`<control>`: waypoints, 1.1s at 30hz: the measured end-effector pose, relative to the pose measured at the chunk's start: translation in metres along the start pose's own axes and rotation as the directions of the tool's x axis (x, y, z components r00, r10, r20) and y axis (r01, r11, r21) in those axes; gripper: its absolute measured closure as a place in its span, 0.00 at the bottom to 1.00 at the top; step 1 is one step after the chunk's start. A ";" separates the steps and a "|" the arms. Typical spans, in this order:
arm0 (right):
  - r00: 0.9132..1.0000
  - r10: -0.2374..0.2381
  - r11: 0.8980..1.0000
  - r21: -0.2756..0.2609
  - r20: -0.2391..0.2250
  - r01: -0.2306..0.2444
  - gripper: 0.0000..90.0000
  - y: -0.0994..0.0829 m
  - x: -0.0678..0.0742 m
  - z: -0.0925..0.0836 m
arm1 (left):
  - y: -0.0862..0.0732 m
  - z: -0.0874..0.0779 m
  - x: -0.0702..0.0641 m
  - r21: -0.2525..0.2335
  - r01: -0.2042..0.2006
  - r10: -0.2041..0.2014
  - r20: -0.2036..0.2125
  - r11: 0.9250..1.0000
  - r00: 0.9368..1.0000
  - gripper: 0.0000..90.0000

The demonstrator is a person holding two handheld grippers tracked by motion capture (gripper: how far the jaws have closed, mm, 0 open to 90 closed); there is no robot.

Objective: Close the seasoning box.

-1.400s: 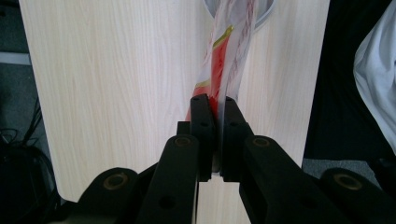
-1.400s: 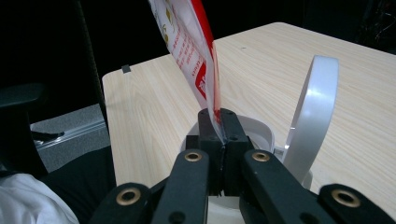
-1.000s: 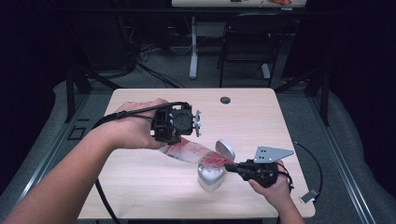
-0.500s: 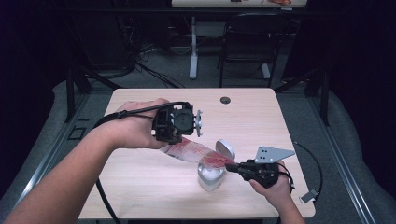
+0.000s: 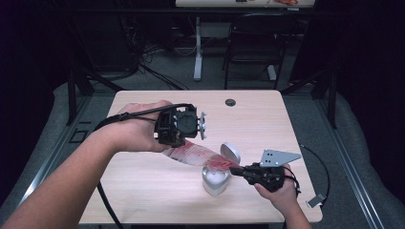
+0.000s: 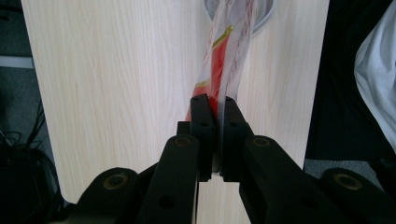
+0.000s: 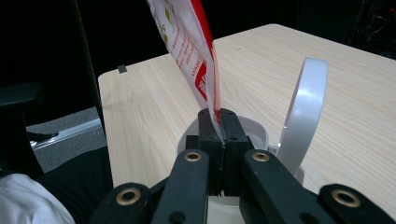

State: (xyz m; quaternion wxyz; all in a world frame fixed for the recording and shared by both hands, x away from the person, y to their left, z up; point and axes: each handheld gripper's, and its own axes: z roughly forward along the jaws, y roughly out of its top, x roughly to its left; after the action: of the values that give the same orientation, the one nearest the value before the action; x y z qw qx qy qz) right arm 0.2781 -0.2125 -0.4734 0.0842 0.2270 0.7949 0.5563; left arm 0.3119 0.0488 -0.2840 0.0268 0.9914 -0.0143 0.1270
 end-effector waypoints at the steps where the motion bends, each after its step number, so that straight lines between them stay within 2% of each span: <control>1: 1.000 0.001 1.000 -0.002 -0.003 -0.001 1.00 0.000 0.000 0.000 | 0.000 -0.001 0.001 0.006 -0.007 0.007 0.003 1.000 1.000 0.97; 2: 1.000 0.001 1.000 -0.002 -0.004 -0.001 1.00 0.000 0.000 0.000 | 0.000 -0.001 -0.001 0.002 -0.001 0.001 -0.009 1.000 1.000 0.97; 3: 1.000 -0.002 1.000 -0.001 -0.007 0.002 1.00 0.001 0.001 0.000 | 0.000 -0.002 0.000 0.003 -0.001 0.001 0.003 1.000 1.000 0.97; 4: 1.000 -0.003 1.000 -0.002 -0.008 0.003 1.00 0.001 0.001 0.000 | -0.001 -0.002 -0.001 0.002 -0.001 0.001 -0.009 1.000 1.000 0.97; 5: 1.000 -0.003 1.000 -0.002 -0.008 0.003 1.00 0.001 0.001 0.000 | -0.001 -0.003 0.000 0.004 -0.001 0.001 0.001 1.000 1.000 0.97; 9: 1.000 -0.010 1.000 -0.006 -0.010 0.009 1.00 0.003 0.004 0.000 | -0.002 -0.005 -0.001 0.003 0.000 0.000 -0.001 1.000 1.000 0.97; 10: 1.000 -0.011 1.000 -0.006 -0.010 0.011 1.00 0.003 0.004 0.000 | -0.003 -0.005 -0.002 0.001 0.001 -0.001 -0.013 1.000 1.000 0.97; 12: 1.000 -0.012 1.000 -0.008 -0.012 0.012 1.00 0.004 0.004 0.000 | -0.003 -0.007 -0.001 0.003 0.001 -0.001 -0.003 1.000 1.000 0.97; 18: 1.000 -0.016 1.000 -0.014 -0.004 0.016 1.00 0.006 0.005 -0.002 | -0.001 -0.009 -0.001 -0.003 0.000 0.000 -0.006 1.000 1.000 0.97; 20: 1.000 -0.014 1.000 -0.020 -0.003 0.014 1.00 0.005 0.003 -0.004 | 0.000 -0.009 -0.002 -0.012 -0.003 0.003 -0.024 1.000 1.000 0.97; 27: 1.000 -0.009 1.000 -0.015 0.015 0.009 1.00 0.004 -0.001 -0.010 | 0.005 -0.006 0.000 -0.018 -0.011 0.011 -0.009 1.000 1.000 0.97; 32: 1.000 -0.010 1.000 -0.012 0.005 0.010 1.00 0.003 -0.001 -0.010 | 0.004 -0.004 0.000 -0.017 -0.009 0.008 -0.007 1.000 1.000 0.97; 33: 1.000 -0.011 1.000 -0.008 0.002 0.011 1.00 0.003 0.000 -0.010 | 0.003 -0.005 0.000 -0.017 -0.007 0.008 0.005 1.000 1.000 0.97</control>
State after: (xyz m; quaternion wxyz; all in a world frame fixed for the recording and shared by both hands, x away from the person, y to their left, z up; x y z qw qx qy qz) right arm 0.2755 -0.2200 -0.4666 0.0890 0.2228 0.7937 0.5589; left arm 0.3110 0.0460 -0.2793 0.0347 0.9915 -0.0191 0.1243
